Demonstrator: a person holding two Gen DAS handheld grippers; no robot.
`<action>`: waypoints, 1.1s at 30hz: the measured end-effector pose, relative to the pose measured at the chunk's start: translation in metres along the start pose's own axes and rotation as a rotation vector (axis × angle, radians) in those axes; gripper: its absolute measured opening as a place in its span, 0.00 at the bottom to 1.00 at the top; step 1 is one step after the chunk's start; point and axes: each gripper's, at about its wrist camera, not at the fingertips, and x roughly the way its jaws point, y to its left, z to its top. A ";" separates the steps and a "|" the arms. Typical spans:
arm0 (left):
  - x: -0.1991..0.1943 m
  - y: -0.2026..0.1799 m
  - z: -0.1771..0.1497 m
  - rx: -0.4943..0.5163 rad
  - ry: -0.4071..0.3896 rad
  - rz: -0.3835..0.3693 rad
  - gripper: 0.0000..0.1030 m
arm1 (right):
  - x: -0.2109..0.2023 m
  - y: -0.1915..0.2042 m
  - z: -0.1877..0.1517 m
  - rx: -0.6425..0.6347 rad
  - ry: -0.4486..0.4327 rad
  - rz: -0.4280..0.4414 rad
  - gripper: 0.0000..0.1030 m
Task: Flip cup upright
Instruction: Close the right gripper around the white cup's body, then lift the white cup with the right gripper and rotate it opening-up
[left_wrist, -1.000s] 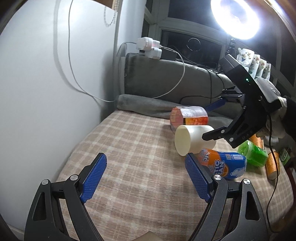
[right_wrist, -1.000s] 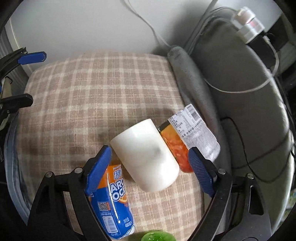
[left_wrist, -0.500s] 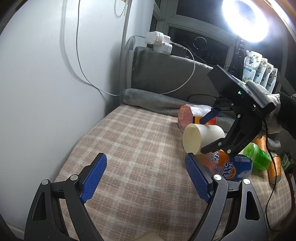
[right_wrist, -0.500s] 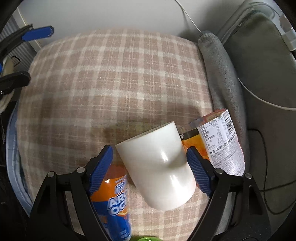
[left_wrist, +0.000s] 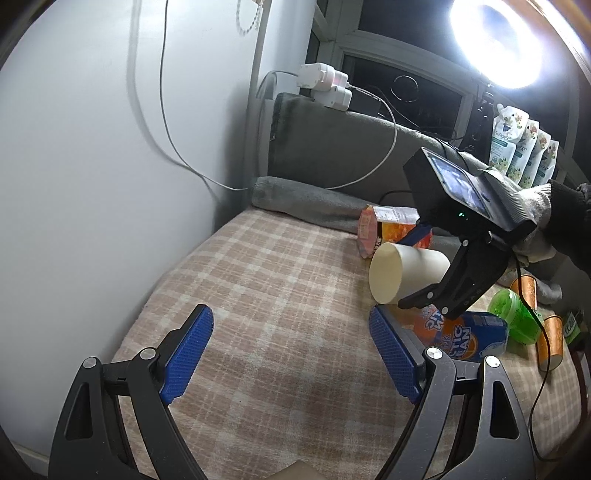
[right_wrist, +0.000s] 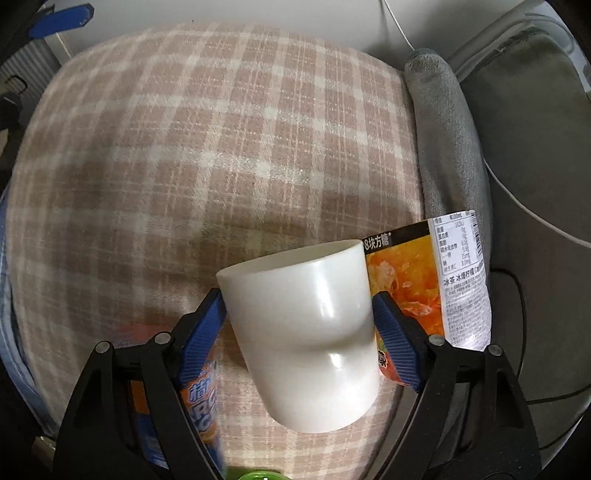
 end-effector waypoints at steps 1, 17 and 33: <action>0.000 0.000 0.000 0.000 0.000 0.000 0.84 | 0.000 0.000 0.000 0.000 -0.003 0.000 0.80; -0.002 -0.001 0.002 0.001 -0.009 -0.005 0.84 | -0.033 -0.018 -0.007 0.138 -0.169 -0.012 0.77; -0.043 -0.021 0.003 0.049 -0.085 -0.044 0.84 | -0.138 0.023 -0.046 0.365 -0.483 -0.036 0.77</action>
